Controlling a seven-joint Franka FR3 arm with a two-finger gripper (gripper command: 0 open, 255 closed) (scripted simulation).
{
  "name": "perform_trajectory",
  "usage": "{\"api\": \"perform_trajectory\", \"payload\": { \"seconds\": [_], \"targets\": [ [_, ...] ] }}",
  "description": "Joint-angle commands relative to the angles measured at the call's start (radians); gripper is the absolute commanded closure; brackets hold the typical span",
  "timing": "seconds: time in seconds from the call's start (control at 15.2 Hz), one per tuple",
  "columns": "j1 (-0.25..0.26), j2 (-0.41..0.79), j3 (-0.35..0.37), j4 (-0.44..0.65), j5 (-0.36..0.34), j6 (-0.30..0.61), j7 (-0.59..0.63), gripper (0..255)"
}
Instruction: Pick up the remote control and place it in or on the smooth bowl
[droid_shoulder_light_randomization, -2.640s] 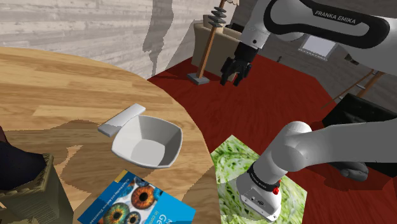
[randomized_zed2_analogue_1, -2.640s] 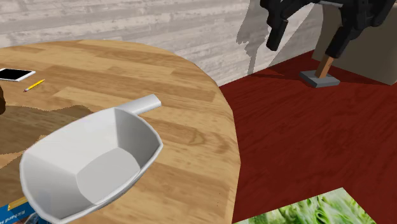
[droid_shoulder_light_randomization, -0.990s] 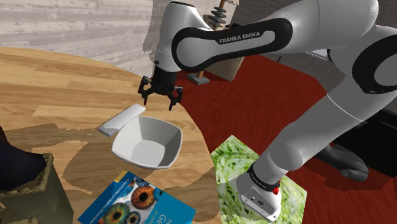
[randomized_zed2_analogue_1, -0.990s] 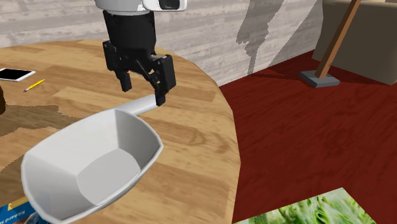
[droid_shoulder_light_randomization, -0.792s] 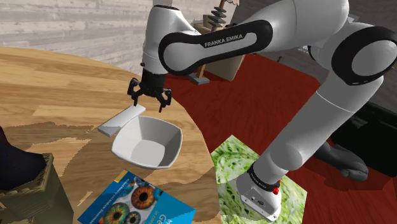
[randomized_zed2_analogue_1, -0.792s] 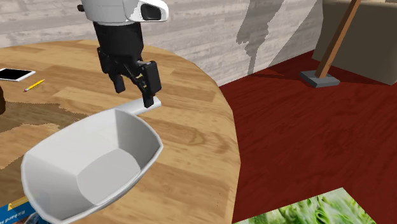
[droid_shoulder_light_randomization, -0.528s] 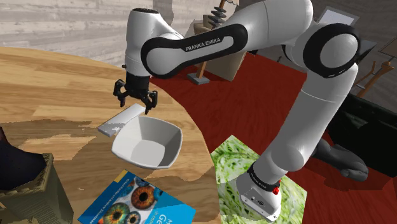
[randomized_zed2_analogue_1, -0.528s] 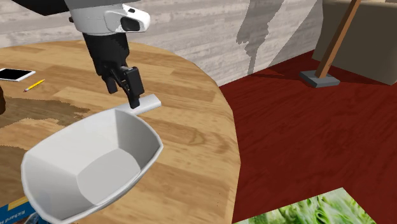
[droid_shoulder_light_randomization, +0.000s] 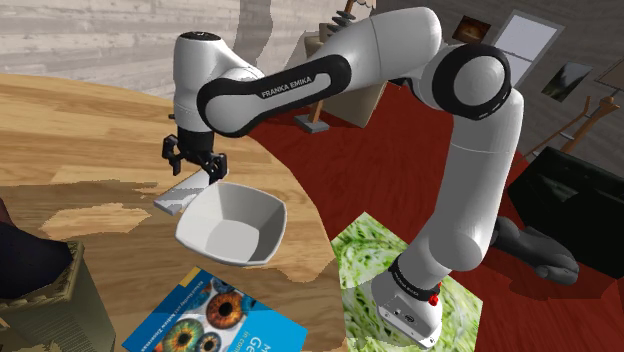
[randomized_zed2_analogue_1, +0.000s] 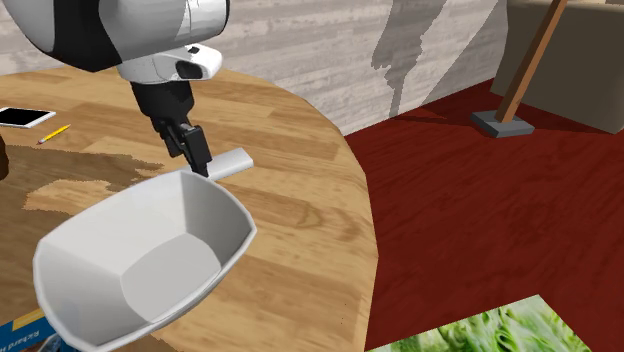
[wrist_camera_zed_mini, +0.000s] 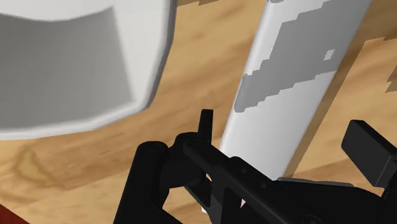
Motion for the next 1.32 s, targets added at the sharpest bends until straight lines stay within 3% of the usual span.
{"api": "perform_trajectory", "payload": {
  "seconds": [0.0, 0.59, 0.66, 1.25],
  "targets": [
    [0.003, 0.014, -0.005, -0.011, -0.01, 0.023, 0.007, 0],
    [0.006, 0.026, -0.009, -0.017, -0.017, 0.04, 0.012, 0],
    [0.006, 0.025, -0.009, -0.018, -0.017, 0.04, 0.011, 255],
    [0.006, 0.026, -0.009, -0.017, -0.017, 0.04, 0.012, 255]
  ]
}}
